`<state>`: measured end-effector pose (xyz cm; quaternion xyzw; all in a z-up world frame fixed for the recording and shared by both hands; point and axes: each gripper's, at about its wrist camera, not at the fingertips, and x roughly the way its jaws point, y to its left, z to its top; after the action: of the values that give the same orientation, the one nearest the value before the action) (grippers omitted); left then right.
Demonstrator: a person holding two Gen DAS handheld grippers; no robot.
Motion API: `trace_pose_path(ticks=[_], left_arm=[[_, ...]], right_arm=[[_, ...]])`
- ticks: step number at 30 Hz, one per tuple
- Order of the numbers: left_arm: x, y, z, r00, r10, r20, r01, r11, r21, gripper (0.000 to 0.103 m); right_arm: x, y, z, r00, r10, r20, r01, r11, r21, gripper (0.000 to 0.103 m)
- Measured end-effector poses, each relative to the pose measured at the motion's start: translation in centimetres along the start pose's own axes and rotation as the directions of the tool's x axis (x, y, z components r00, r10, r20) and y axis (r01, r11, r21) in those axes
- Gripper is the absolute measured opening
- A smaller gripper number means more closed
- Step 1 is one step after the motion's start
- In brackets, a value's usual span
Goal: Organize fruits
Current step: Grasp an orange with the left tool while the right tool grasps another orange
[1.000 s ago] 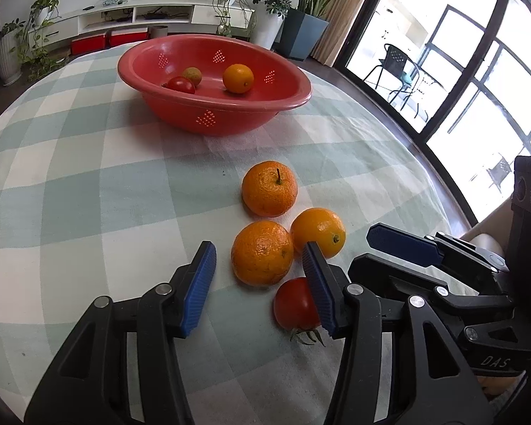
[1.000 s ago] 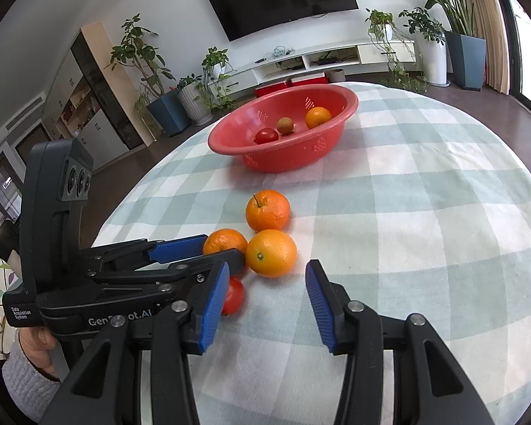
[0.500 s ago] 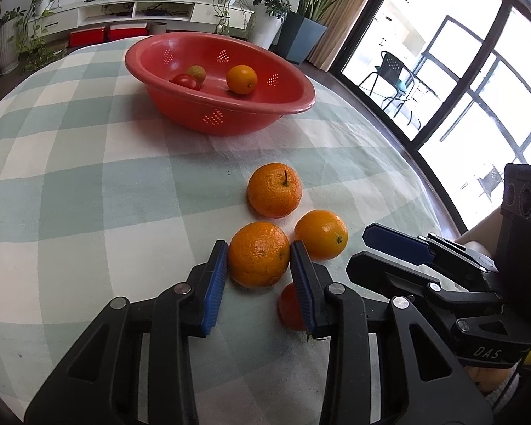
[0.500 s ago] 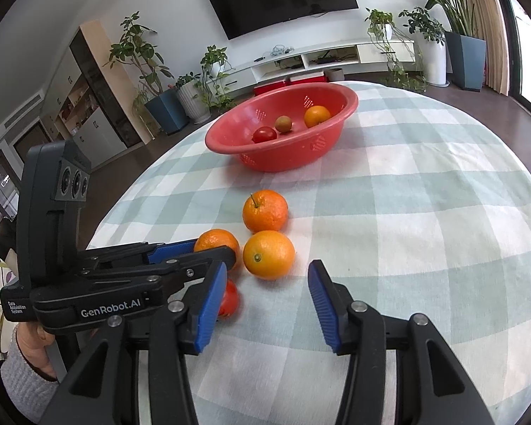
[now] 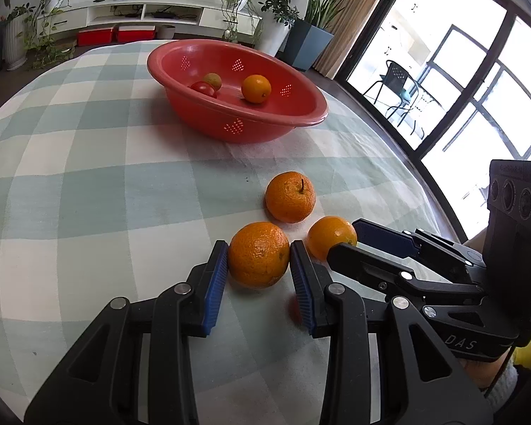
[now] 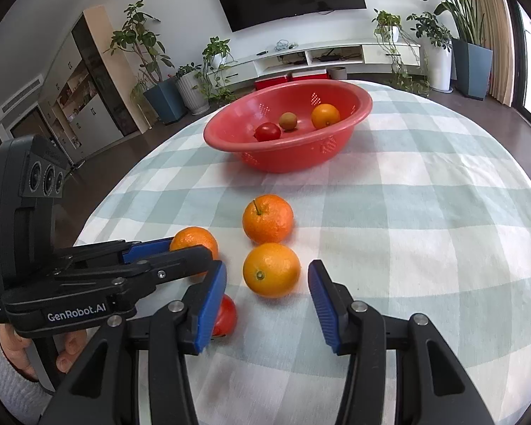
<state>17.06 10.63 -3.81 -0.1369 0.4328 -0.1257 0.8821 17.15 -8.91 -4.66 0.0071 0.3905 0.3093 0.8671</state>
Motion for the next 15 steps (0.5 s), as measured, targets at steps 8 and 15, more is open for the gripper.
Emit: trace_pose_path(ticks=[8, 15], left_arm=[[-0.09, 0.17, -0.07, 1.0, 0.001, 0.002, -0.001, 1.0, -0.005, 0.033], [-0.07, 0.25, -0.12, 1.0, 0.002, -0.001, -0.002, 1.0, -0.01, 0.033]], right_arm=[[0.76, -0.05, 0.15, 1.0, -0.009, -0.015, 0.009, 1.0, -0.004, 0.052], [1.08, -0.18, 0.2, 1.0, -0.011, -0.028, 0.011, 1.0, -0.002, 0.041]])
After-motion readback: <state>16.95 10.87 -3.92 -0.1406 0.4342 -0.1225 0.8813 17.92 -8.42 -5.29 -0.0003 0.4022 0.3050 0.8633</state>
